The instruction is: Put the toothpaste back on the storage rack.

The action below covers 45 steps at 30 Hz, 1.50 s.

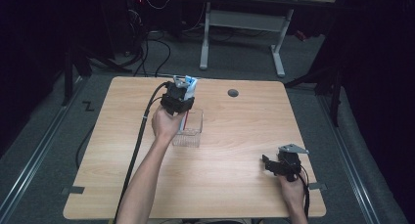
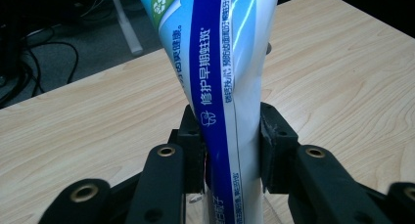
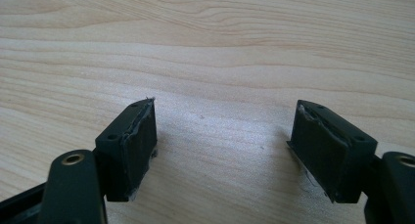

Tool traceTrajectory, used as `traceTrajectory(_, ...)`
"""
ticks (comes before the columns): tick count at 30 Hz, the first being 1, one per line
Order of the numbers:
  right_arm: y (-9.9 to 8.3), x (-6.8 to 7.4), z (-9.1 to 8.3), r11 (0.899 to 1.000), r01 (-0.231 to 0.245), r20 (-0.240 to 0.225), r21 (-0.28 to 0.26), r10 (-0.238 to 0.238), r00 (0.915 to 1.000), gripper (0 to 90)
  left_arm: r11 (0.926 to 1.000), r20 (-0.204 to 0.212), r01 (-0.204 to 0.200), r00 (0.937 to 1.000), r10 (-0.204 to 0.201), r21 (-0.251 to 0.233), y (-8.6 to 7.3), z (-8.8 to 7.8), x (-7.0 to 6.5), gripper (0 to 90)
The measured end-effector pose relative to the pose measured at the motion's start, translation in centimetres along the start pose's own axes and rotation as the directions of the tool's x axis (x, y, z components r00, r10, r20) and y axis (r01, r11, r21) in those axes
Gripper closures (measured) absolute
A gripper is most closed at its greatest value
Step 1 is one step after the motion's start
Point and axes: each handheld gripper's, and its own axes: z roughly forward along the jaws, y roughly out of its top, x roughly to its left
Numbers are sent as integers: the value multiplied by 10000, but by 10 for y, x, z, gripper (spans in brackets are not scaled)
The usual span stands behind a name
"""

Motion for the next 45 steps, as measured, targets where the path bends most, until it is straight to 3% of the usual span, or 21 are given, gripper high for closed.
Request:
traceTrajectory(6, 0, 0, 0, 10000, -5, -2, 3, 5, 10000, 251, 9999, -120, -144, 9998, 145, 86, -4, -1, -1, 681)
traceTrajectory(13, 0, 0, 0, 10000, -8, -2, 3, 8, 10000, 251, 9997, 18, 221, 9998, -221, 96, -12, 0, 4, 679)
traceTrajectory(45, 0, 0, 0, 10000, -7, -1, -1, 7, 10000, 251, 9990, 25, 331, 9994, -332, 312, -32, -1, 5, 670)
